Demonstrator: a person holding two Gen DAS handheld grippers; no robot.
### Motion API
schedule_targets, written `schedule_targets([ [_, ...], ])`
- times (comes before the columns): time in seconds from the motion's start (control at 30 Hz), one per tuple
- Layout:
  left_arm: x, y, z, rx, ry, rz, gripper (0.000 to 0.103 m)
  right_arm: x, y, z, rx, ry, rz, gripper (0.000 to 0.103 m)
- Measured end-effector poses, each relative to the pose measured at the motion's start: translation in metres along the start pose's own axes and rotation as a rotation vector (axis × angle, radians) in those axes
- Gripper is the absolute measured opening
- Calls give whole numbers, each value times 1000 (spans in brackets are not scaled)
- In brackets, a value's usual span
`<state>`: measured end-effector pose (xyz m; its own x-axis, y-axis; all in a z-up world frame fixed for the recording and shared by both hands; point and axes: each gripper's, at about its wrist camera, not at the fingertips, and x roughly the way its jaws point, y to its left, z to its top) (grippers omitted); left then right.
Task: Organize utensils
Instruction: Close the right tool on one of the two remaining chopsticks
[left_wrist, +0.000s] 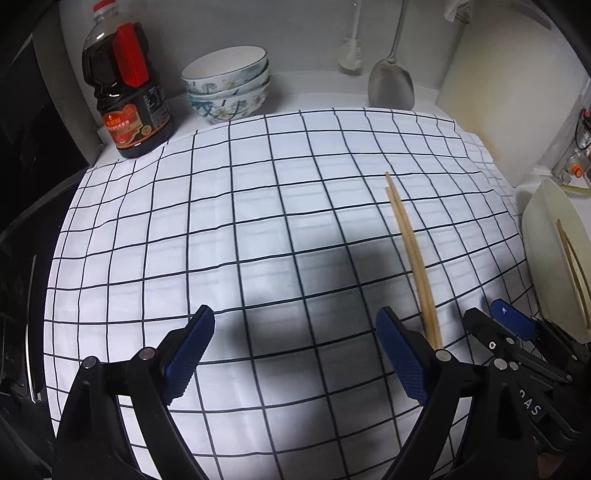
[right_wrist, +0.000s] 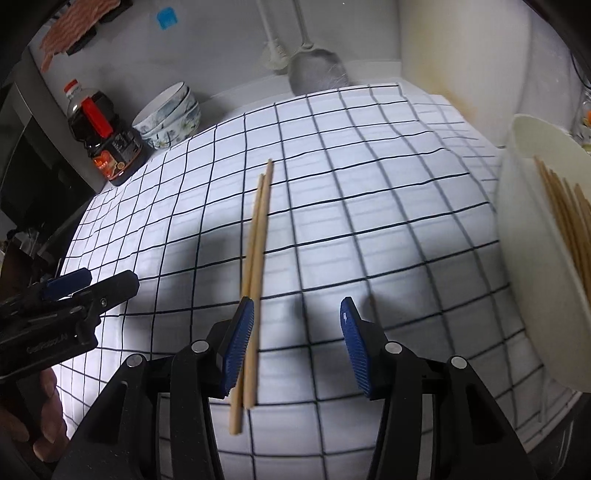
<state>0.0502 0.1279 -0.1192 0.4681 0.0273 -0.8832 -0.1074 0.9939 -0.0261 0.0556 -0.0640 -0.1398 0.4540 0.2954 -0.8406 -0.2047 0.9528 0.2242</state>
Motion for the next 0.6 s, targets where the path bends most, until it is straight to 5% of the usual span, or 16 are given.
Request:
schedule_targets([
  [0.6, 12, 21, -2, -17, 18, -18, 87, 31, 21, 0, -88, 10, -110, 47],
])
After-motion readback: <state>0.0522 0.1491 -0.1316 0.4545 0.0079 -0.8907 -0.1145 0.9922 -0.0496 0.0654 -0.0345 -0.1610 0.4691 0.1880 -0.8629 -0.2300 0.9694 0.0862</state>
